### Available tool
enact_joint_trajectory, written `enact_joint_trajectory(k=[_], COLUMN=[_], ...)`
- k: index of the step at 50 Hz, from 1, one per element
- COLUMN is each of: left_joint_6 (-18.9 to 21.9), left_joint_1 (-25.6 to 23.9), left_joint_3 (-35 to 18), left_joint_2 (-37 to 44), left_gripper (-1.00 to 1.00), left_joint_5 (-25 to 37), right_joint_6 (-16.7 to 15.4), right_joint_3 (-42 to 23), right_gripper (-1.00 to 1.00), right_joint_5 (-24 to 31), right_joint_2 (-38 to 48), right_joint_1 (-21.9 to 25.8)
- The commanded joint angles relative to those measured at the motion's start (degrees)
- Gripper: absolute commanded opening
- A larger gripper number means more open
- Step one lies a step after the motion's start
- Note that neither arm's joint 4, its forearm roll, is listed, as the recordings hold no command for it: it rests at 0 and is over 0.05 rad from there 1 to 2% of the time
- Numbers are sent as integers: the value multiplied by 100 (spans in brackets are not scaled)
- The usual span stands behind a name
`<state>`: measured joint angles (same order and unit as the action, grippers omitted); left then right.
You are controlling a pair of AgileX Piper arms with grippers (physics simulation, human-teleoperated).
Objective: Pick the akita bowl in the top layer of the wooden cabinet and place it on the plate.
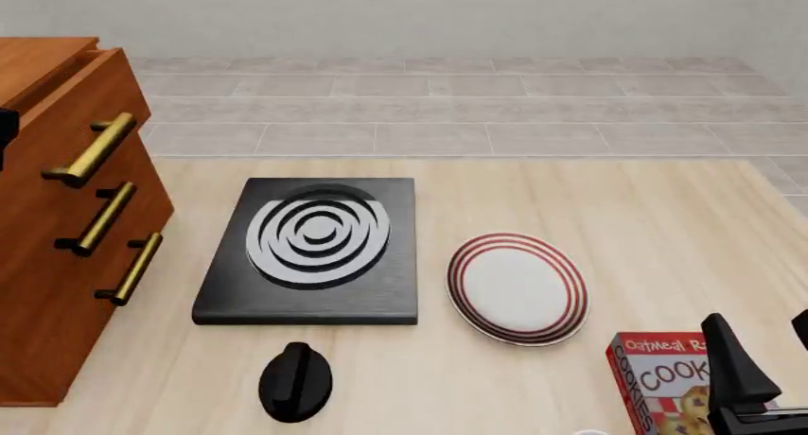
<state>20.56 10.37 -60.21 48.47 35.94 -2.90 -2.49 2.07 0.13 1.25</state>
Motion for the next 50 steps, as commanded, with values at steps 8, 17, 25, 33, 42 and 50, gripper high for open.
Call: enact_joint_trajectory(k=[8,17,25,33,42,50], left_joint_6=[-276,-222,-119,-99,-114,-170], left_joint_1=[163,240,333,385,425,433], left_joint_3=[301,459,604,764,945,1120], left_joint_2=[126,100,70,88,116,128], left_gripper=[100,100,100,100,100,100], left_joint_5=[26,-47,-145,-235,-310,-367], right_joint_6=[-29,-27,-29,-24,-23,-22], right_joint_3=[-4,-1,7,9,13,14], right_gripper=[100,100,100,100,100,100], right_joint_5=[7,7,2,-2,-8,-9], right_joint_2=[-3,-4,-2,0,5,5], right_joint_1=[5,10,3,-3,-3,-7])
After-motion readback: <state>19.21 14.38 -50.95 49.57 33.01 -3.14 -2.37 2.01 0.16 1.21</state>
